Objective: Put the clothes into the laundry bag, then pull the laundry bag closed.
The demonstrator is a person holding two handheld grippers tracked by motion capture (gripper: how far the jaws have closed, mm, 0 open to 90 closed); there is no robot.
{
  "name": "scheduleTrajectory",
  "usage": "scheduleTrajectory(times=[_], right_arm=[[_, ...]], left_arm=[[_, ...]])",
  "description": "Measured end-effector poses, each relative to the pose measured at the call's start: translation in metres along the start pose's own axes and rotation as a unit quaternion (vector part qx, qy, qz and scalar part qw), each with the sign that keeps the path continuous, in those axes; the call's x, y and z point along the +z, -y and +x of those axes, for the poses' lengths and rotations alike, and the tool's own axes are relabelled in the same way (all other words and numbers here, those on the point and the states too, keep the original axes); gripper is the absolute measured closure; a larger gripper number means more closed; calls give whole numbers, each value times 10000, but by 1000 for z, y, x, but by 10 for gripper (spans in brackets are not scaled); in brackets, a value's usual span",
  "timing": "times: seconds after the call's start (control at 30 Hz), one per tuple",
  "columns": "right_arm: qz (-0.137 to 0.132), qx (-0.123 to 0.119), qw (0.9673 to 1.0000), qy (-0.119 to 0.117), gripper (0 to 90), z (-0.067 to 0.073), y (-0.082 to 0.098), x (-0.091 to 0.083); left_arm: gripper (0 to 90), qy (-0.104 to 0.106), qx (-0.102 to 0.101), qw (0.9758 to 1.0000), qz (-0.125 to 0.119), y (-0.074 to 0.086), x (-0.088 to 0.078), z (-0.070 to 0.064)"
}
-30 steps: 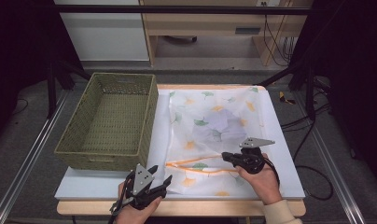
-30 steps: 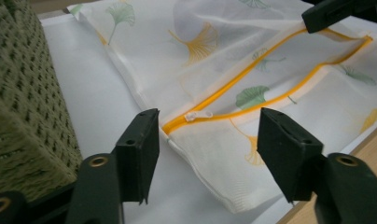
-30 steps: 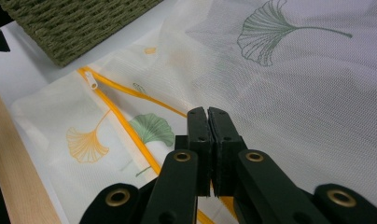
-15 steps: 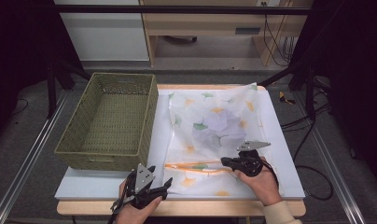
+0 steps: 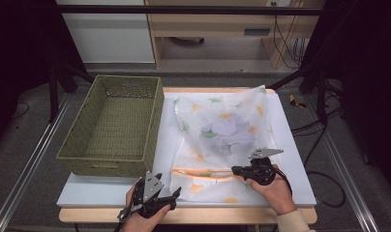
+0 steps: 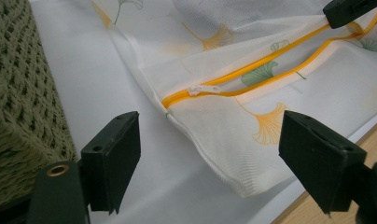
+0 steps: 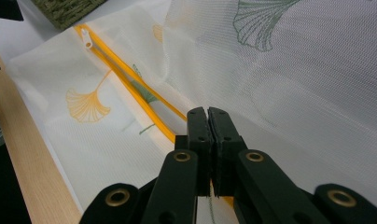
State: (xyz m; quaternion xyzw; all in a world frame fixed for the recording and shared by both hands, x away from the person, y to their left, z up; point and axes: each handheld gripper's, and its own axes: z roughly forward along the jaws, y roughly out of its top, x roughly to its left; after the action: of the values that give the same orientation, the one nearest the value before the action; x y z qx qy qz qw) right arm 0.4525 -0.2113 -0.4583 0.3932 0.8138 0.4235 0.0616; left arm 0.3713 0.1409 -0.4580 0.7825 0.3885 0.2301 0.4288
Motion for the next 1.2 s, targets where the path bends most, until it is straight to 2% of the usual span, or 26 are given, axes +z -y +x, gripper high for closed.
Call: scheduleTrajectory(times=[0.23,0.37,0.5,0.6,0.67,0.77,0.9,1.03,1.2], right_arm=[[62,26,10000,24,881,-1,4,0],[50,-27,10000,46,843,0,4,5],[6,-134,9999,16,729,2,3,7],[-196,-199,9996,42,579,7,0,4],[-406,-316,9986,147,479,11,-4,0],[-745,-522,9953,323,343,16,-8,-5],[-931,-717,9920,458,224,21,-12,-6],[-1062,-839,9892,556,163,26,-15,-6],[-1147,-828,9872,735,171,29,-16,-7]], left_arm=[[163,57,-25,10000,48,0,3,0],[162,67,-18,10000,71,1,4,1],[162,61,-29,9999,75,1,5,2],[160,69,-34,9999,66,2,4,3],[158,69,-40,10000,56,2,4,3],[150,68,-48,10000,33,2,3,3],[135,117,-22,9999,37,2,5,3],[123,155,55,9999,35,3,8,2],[131,135,216,9997,-44,4,9,-2]])
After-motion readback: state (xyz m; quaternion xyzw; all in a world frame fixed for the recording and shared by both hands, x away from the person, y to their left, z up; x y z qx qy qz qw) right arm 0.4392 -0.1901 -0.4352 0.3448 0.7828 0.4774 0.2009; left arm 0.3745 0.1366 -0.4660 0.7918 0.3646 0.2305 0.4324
